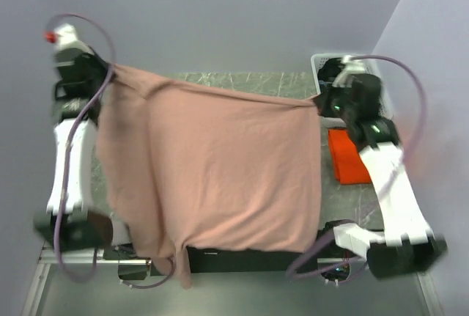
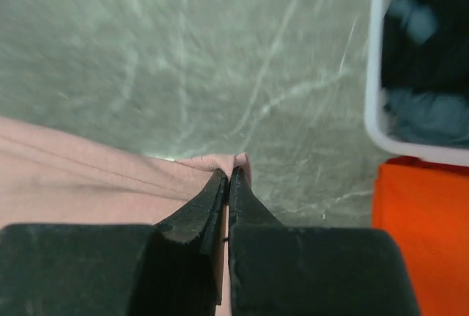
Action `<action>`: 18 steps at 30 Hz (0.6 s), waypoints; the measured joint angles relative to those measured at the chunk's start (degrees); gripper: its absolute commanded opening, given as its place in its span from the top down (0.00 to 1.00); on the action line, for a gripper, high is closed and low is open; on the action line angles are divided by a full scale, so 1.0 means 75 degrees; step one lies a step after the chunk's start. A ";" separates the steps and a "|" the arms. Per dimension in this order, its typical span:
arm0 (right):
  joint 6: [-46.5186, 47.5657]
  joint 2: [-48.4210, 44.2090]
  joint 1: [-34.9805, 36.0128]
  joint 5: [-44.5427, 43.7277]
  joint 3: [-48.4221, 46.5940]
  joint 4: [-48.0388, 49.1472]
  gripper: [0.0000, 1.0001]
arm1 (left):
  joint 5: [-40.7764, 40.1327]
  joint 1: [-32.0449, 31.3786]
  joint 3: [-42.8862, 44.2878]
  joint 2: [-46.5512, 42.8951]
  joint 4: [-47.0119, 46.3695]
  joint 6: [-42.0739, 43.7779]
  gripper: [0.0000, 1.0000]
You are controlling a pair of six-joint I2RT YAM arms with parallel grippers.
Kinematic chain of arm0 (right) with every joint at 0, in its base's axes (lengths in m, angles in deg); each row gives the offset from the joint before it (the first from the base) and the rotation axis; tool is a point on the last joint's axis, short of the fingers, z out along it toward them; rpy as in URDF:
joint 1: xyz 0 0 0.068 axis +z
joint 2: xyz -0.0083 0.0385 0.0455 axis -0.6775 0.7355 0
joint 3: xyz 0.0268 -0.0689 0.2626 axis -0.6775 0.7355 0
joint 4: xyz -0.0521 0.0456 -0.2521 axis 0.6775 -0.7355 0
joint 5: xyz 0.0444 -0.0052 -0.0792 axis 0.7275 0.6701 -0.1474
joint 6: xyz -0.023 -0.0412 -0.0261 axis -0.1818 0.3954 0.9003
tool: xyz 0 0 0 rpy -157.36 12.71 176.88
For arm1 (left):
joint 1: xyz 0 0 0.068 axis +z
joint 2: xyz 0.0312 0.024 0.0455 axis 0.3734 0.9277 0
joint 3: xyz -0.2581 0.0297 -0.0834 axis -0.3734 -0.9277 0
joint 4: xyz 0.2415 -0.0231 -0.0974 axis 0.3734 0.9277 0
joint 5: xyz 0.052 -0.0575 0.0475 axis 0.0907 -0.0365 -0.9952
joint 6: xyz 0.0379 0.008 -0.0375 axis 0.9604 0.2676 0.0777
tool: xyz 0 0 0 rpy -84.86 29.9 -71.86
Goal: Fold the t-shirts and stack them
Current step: Fold the tshirt
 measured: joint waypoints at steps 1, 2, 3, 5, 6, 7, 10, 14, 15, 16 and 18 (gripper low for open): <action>0.0009 0.0495 0.0000 0.0017 0.0210 0.0213 0.98 | 0.0090 -0.0090 -0.0338 0.0568 -0.0050 0.0029 0.96; 0.0012 0.1096 -0.0003 0.0032 0.0411 0.0478 0.98 | 0.0111 -0.0163 -0.0565 0.1070 -0.0090 0.0055 0.96; 0.0015 0.1687 -0.0009 0.0050 0.0562 0.0731 0.99 | 0.0122 -0.0248 -0.0749 0.1644 -0.0111 0.0090 0.96; 0.0009 0.2713 -0.0009 0.0096 0.0758 0.1137 0.99 | 0.0192 -0.0391 -0.0868 0.2602 -0.0125 0.0163 0.96; 0.0006 0.3264 -0.0009 0.0122 0.0819 0.1355 0.99 | 0.0224 -0.0458 -0.0863 0.3133 -0.0178 0.0175 0.97; 0.0009 0.3786 -0.0009 0.0137 0.0828 0.1542 0.99 | 0.0259 -0.0498 -0.0848 0.3509 -0.0236 0.0184 0.98; 0.0041 0.5109 -0.0012 0.0169 0.0562 0.1851 0.99 | 0.0318 -0.0551 -0.0682 0.4500 -0.0321 0.0198 0.98; 0.0154 0.6528 -0.0015 0.0221 -0.0344 0.1944 0.99 | 0.0315 -0.0533 -0.0227 0.5237 -0.0449 0.0198 0.98; 0.0175 0.6749 -0.0015 0.0236 -0.0586 0.1955 0.99 | 0.0312 -0.0530 -0.0012 0.5380 -0.0455 0.0198 0.98; 0.0189 0.6921 -0.0015 0.0251 -0.0793 0.1947 0.99 | 0.0309 -0.0525 0.0245 0.5531 -0.0452 0.0195 0.98; 0.0201 0.7251 -0.0017 0.0309 -0.1323 0.1938 0.99 | 0.0318 -0.0516 0.0772 0.5802 -0.0460 0.0192 0.98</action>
